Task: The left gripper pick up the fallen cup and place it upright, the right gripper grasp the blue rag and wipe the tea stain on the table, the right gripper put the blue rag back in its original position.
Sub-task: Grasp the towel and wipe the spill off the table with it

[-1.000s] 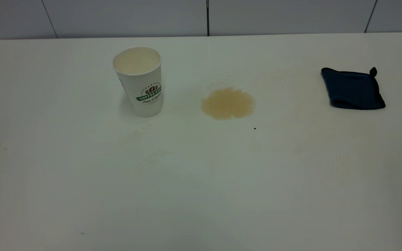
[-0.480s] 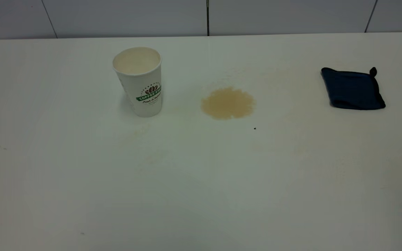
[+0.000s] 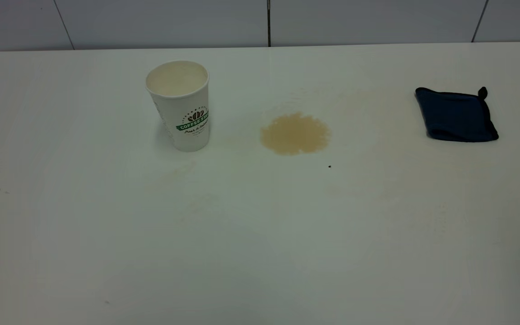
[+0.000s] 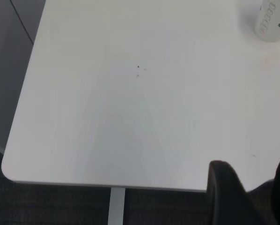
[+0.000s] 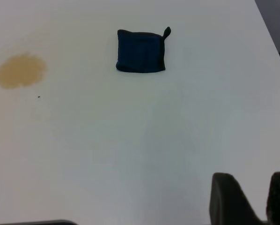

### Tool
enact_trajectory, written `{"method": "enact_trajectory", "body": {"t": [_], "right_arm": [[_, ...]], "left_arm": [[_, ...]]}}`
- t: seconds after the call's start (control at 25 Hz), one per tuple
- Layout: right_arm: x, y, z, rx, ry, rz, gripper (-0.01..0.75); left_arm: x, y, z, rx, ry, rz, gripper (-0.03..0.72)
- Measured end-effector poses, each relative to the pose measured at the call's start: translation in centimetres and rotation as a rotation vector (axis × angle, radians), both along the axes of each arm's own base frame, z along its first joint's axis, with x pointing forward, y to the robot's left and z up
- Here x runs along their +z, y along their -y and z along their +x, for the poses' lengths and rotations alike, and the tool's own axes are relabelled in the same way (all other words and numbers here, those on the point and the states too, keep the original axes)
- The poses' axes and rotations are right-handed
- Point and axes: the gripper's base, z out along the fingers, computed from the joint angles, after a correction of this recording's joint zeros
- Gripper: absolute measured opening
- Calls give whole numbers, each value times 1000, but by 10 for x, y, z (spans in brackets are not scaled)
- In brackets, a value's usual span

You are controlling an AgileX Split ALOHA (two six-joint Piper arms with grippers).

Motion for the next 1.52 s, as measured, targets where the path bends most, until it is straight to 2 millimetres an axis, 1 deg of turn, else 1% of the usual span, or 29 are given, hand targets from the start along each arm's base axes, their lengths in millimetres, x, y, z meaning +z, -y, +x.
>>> {"method": "enact_trajectory", "body": {"t": [1.0,1.2,1.28,1.36,1.4,1.44,1.52], "right_arm": [[0,0,0,0,0,0,240],[1,2,0,9,-2,-61,249],[4,2,0,18,0,-78,288],[11,3,7,20,-24,-85,368],[16,4,12,22,-33,-90,420],[20,6,21,22,-54,-93,467],[29,9,41,24,-90,-98,586]], "left_arm": [[0,0,0,0,0,0,278],[0,0,0,0,0,0,278],[0,0,0,0,0,0,278],[0,0,0,0,0,0,278],[0,0,0,0,0,0,278],[0,0,0,0,0,0,278],[0,0,0,0,0,0,278]]}}
